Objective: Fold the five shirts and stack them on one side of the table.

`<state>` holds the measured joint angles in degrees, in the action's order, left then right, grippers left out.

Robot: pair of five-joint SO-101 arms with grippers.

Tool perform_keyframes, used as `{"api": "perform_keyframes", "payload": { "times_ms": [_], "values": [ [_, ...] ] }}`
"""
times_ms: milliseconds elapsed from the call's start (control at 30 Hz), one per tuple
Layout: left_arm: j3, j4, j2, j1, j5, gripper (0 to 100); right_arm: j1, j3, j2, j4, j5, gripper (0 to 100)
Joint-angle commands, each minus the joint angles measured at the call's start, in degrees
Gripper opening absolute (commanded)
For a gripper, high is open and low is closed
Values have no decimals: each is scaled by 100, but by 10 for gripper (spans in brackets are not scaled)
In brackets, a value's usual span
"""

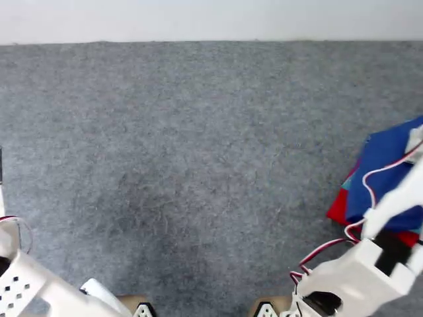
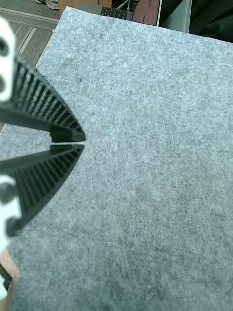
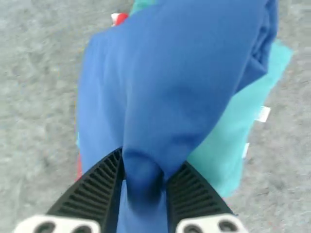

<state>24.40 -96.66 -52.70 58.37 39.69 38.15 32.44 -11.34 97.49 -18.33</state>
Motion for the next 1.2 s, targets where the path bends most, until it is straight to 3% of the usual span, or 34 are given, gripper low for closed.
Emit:
{"api": "perform_keyframes", "payload": {
  "times_ms": [0, 100, 267, 367, 467, 533, 733, 833, 933, 1167],
  "values": [
    [-13, 114, -53, -26, 53, 15, 215, 18, -119, -356, -211, 13],
    [-13, 114, -53, -26, 53, 15, 268, 44, -426, -549, -413, 77],
    [-13, 88, -53, -26, 53, 15, 330, 343, -400, -251, -448, 379],
    [-13, 79, -53, -26, 53, 15, 312, 633, -136, 22, -448, 467],
    [-13, 79, -53, -26, 53, 15, 198, 809, 92, 233, -457, 439],
    [-13, 79, -53, -26, 53, 15, 84, 853, 242, 479, -475, 369],
    [-48, 79, -53, -18, 44, 15, -66, 826, 488, 532, -475, 0],
    [-57, 70, -53, -9, 35, 15, -66, 448, 444, 541, -448, 54],
    [-57, 70, -53, -9, 26, 15, -75, -290, 418, 532, -466, 4],
    [-57, 53, -53, 26, 18, 15, 462, -1609, 110, 224, -492, 9]
  ]
}}
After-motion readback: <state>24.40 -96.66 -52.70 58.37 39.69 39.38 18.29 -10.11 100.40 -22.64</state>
